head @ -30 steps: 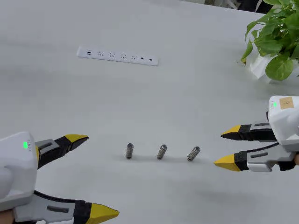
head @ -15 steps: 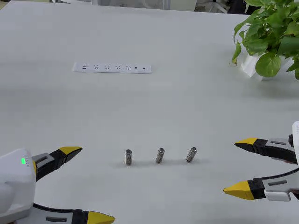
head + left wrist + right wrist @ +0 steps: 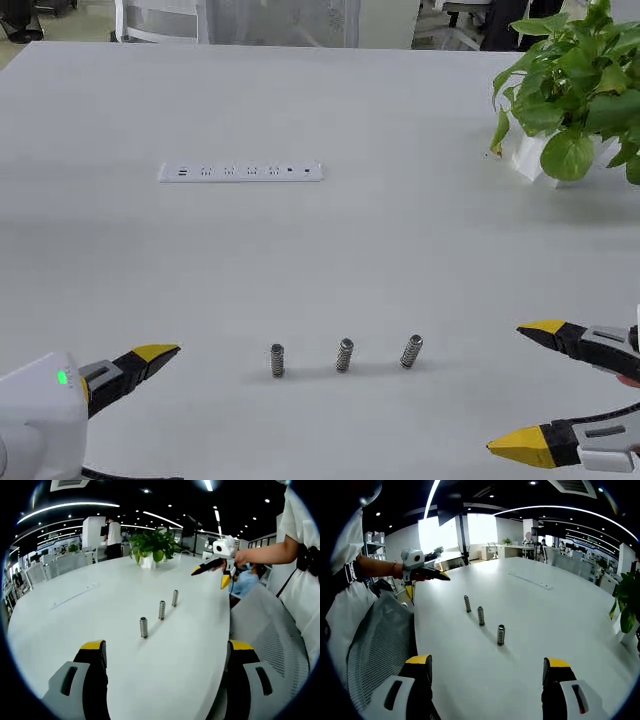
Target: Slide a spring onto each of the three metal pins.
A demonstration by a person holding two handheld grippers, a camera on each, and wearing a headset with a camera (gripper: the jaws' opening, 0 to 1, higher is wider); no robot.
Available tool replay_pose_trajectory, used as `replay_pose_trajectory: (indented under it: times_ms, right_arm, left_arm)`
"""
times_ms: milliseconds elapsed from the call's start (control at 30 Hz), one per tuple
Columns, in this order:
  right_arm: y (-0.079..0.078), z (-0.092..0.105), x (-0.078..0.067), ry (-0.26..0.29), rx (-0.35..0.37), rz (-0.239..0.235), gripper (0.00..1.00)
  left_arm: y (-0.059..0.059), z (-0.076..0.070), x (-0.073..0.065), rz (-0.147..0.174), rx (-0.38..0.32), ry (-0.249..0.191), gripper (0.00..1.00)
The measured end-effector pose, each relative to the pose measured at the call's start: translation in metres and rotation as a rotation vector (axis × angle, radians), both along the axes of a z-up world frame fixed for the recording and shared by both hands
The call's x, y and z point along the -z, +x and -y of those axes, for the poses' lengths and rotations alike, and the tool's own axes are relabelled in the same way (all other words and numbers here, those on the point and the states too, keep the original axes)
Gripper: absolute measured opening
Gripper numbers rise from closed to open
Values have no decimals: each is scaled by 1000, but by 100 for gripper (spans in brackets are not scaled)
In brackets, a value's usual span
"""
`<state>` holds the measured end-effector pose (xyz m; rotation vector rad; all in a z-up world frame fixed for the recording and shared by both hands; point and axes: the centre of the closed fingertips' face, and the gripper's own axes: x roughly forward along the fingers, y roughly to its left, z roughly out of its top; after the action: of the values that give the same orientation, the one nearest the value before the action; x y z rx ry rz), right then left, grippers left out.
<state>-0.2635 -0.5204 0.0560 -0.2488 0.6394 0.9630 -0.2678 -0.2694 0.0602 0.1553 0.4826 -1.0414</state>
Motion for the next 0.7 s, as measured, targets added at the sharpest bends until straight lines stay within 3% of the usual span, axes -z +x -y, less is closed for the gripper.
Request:
replay_pose_trajectory:
  times_ms: [67,700]
  right_arm:
    - [1,-2,-3,20,3,5,93]
    - [2,-6,-8,33,-7,9,93]
  left_arm:
    - [0,1,0,-1,3,-1,99]
    - [0,1,-1,3,12,-2,99]
